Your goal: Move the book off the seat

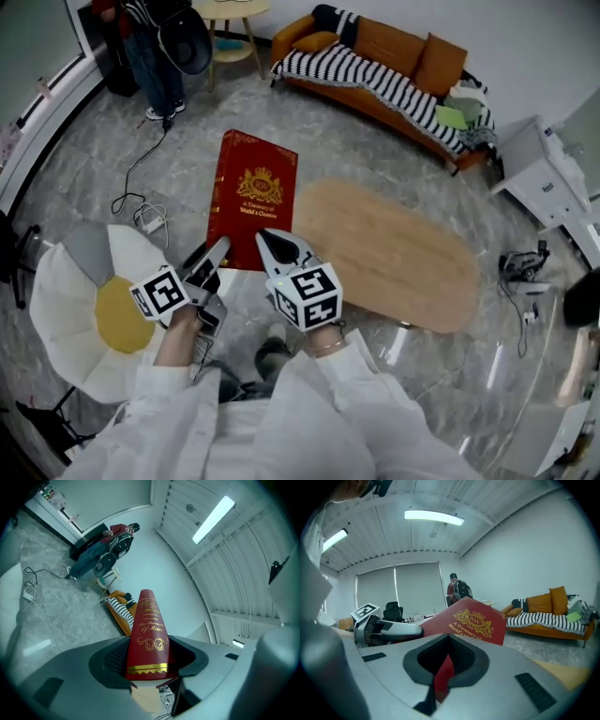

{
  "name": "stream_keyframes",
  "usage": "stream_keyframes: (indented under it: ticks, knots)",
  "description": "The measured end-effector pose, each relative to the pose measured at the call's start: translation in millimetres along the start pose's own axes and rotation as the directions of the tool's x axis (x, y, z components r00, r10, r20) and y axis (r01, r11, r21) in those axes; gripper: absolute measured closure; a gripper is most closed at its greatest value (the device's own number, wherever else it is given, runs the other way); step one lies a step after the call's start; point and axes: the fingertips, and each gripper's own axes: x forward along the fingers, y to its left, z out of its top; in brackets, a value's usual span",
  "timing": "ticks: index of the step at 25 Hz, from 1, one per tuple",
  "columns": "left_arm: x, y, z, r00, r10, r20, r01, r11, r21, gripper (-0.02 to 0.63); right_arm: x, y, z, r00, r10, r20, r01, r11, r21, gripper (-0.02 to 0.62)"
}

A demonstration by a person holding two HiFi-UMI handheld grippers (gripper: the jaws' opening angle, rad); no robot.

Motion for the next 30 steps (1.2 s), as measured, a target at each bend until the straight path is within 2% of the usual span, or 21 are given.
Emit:
stream_keyframes:
  ticks: [5,10,13,16,19,23,26,30]
  knots:
    - [48.0,-28.5,-39.7,0.997,-0.050,-0.057,0.050,0.999,-0.013,0.359,-51.9,-55.2,-6.3,0.996,-0.085,0.001,0.085,0.996,0.007,0.583]
    - [86.9,-59.6,-78.0,0.976,-0.114,-0.187,0.116,0.993,-0.001,0.359,-99.4,-94.9,-8.5,0.978,-0.206,0.027,0.205,0.978,0.046,0.583]
    - [111.3,-84.0,-96.3,0.951,-0.186,-0.247,0.187,0.982,-0.019,0.359,-123.4,-115.6,-7.6,0.961,-0.274,0.045,0.269,0.959,0.086,0.583]
    - [128.6,-94.5,-115.9,0.931,-0.181,-0.318,0.186,0.982,-0.013,0.359,-145.8,-133.1,-12.1,0.942,-0.332,0.045,0.325,0.939,0.113,0.584]
    - [139.8,-109.7,-139.0,0.895,-0.262,-0.362,0.240,0.965,-0.104,0.359,-162.6,-144.0,-22.5,0.921,-0.388,0.041,0.379,0.914,0.143,0.584]
    - [152.4,-96.0,-162.0,0.863,-0.207,-0.460,0.223,0.975,-0.020,0.359,-179.2,-156.8,-37.6,0.891,-0.453,0.026,0.440,0.877,0.190,0.584]
    - [163.2,-93.1,-177.3,0.835,-0.203,-0.511,0.228,0.974,-0.013,0.359,-183.3,-163.5,-53.7,0.876,-0.482,-0.006,0.471,0.855,0.217,0.583]
    - [176.7,-84.9,-195.9,0.808,-0.208,-0.551,0.221,0.974,-0.044,0.359,-180.8,-170.8,-80.7,0.864,-0.501,-0.054,0.498,0.830,0.251,0.583]
